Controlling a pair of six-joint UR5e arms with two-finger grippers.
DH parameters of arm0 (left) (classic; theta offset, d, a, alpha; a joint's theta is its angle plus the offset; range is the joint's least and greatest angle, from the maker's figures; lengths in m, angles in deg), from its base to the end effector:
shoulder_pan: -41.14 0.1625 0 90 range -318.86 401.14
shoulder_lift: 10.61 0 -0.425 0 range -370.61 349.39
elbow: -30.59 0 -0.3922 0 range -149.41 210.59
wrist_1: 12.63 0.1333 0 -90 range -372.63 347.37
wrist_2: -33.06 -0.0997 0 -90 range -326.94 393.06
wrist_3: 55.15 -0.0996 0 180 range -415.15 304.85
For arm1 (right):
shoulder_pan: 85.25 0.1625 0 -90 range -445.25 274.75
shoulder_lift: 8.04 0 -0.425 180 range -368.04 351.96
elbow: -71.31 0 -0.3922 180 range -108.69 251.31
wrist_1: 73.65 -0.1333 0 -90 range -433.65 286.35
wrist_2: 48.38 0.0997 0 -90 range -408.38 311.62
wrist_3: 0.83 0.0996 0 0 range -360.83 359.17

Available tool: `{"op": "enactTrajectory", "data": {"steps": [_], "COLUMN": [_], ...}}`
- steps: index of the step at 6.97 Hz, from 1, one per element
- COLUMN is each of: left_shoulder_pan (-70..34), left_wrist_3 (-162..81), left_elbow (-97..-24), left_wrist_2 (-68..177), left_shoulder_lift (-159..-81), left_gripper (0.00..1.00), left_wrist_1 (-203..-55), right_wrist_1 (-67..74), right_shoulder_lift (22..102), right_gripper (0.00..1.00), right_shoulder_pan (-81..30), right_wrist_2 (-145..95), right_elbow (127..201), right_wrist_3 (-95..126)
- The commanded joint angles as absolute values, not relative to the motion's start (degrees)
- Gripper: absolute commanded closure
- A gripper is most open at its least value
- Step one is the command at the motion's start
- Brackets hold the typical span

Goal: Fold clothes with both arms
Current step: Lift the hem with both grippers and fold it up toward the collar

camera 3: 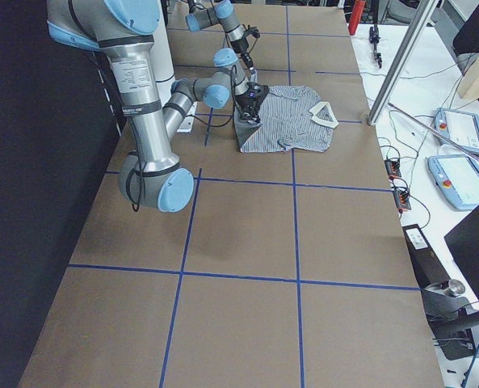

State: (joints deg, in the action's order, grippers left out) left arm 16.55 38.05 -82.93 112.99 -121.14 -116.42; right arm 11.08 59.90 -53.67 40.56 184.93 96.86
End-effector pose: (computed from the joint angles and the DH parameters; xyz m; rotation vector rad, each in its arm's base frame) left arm 0.4529 -0.3730 0.2556 0.3490 0.9719 -0.5305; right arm -0.4180 -0.4156 0.2611 0.2048 -0.8831 0.6471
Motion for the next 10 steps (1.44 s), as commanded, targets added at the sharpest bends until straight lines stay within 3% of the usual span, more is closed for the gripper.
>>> {"op": "enactTrajectory", "data": {"steps": [1,4,8,9,10], "left_shoulder_pan": [7.8,3.4,3.2,3.3,3.5], "left_wrist_3": [27.2,26.3,25.8,25.8,25.8], "left_elbow": [-70.7,-54.6,-48.5,-47.6,-46.8], "left_wrist_2": [113.0,113.0,112.7,112.8,112.9], "left_shoulder_lift": [-123.9,-131.3,-132.2,-132.9,-133.0], "left_gripper": [1.00,1.00,1.00,1.00,0.92], "left_wrist_1": [-126.5,-135.3,-140.6,-141.1,-141.9], "right_wrist_1": [8.6,4.1,-1.9,-1.9,-2.0], "right_shoulder_lift": [50.4,41.0,39.9,39.9,39.9], "right_gripper": [1.00,1.00,1.00,0.90,0.66], "right_shoulder_pan": [-45.7,-42.4,-42.9,-43.1,-43.1], "right_wrist_2": [41.4,41.4,41.4,41.4,41.4], "right_elbow": [168.1,152.0,144.4,144.2,144.2], "right_wrist_3": [91.5,91.6,91.5,91.5,91.5]}}
